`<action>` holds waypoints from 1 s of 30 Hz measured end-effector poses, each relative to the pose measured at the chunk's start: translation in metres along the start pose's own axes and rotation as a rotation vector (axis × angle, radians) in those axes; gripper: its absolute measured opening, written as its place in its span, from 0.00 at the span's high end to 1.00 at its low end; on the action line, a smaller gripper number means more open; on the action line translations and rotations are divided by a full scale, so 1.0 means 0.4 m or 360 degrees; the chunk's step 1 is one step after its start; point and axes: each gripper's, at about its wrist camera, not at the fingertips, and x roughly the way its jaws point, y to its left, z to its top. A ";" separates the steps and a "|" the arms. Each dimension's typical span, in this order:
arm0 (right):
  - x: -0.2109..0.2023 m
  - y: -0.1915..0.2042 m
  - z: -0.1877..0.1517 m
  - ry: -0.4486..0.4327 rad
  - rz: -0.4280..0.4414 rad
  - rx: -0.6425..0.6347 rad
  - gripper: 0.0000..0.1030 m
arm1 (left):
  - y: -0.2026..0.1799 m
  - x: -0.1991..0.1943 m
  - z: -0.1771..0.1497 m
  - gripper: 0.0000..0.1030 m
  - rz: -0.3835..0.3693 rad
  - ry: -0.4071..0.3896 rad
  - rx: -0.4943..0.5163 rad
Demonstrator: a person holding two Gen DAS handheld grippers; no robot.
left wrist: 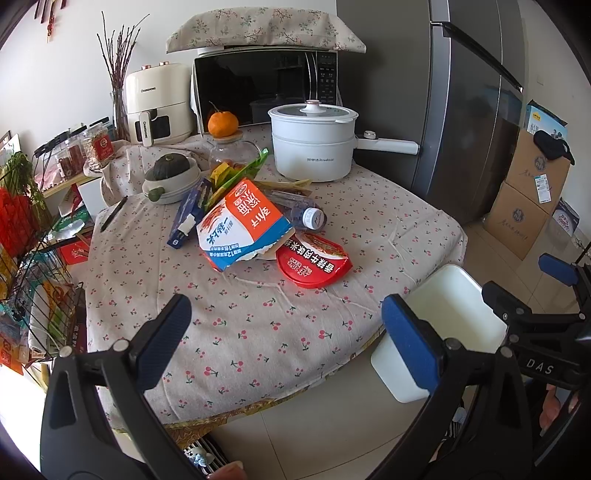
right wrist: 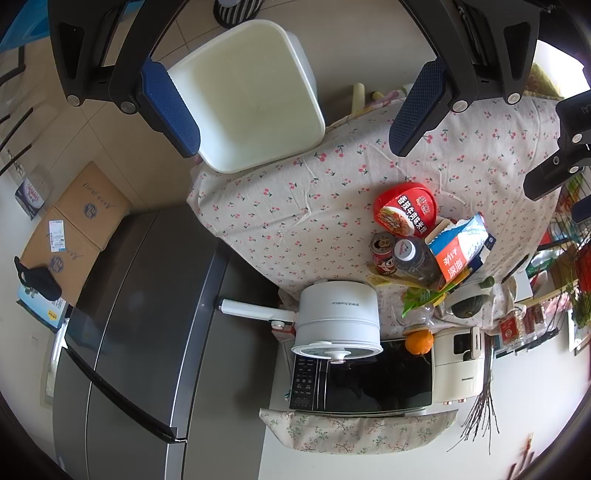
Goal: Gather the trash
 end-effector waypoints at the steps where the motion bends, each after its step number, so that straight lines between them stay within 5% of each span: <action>1: 0.000 0.000 0.000 0.0000 0.0000 0.0000 0.00 | -0.001 0.000 0.000 0.01 0.0001 0.0000 0.0001; 30: 0.001 0.001 -0.002 0.0007 -0.0002 -0.0004 0.00 | 0.013 0.004 -0.004 0.01 -0.0002 0.0017 -0.0017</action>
